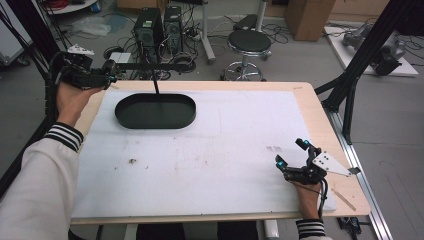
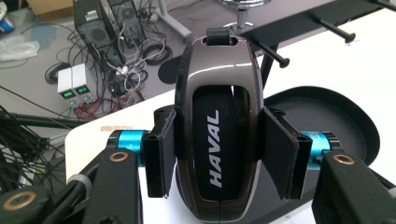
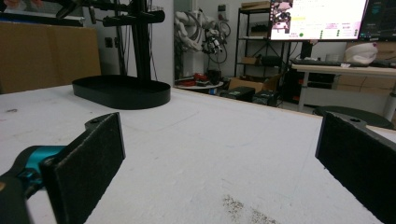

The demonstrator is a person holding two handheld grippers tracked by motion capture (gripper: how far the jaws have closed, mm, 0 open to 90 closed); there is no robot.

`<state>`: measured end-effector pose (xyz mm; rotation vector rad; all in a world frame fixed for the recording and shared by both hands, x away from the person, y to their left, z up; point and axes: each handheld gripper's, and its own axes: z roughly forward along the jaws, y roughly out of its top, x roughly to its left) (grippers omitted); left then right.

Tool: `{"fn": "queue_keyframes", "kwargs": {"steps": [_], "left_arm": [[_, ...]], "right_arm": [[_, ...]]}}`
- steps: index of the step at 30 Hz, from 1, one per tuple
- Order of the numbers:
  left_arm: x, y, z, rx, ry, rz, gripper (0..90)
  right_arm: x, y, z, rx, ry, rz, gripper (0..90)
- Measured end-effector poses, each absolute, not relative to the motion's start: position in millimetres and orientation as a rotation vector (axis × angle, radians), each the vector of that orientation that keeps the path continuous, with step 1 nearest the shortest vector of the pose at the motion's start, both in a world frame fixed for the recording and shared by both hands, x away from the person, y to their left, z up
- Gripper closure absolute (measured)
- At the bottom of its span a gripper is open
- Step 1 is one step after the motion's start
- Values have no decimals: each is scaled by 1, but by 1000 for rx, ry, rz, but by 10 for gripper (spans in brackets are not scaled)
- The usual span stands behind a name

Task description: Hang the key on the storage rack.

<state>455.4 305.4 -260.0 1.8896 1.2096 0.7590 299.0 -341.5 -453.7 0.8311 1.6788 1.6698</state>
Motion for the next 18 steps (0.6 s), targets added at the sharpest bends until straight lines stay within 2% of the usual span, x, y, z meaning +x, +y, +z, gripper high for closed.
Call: {"fn": "queue_keyframes", "kwargs": {"steps": [18], "left_arm": [[471, 307, -273, 1835, 1259, 782, 487]], "right_arm": [[299, -342, -454, 830, 1676, 1674, 3]]}}
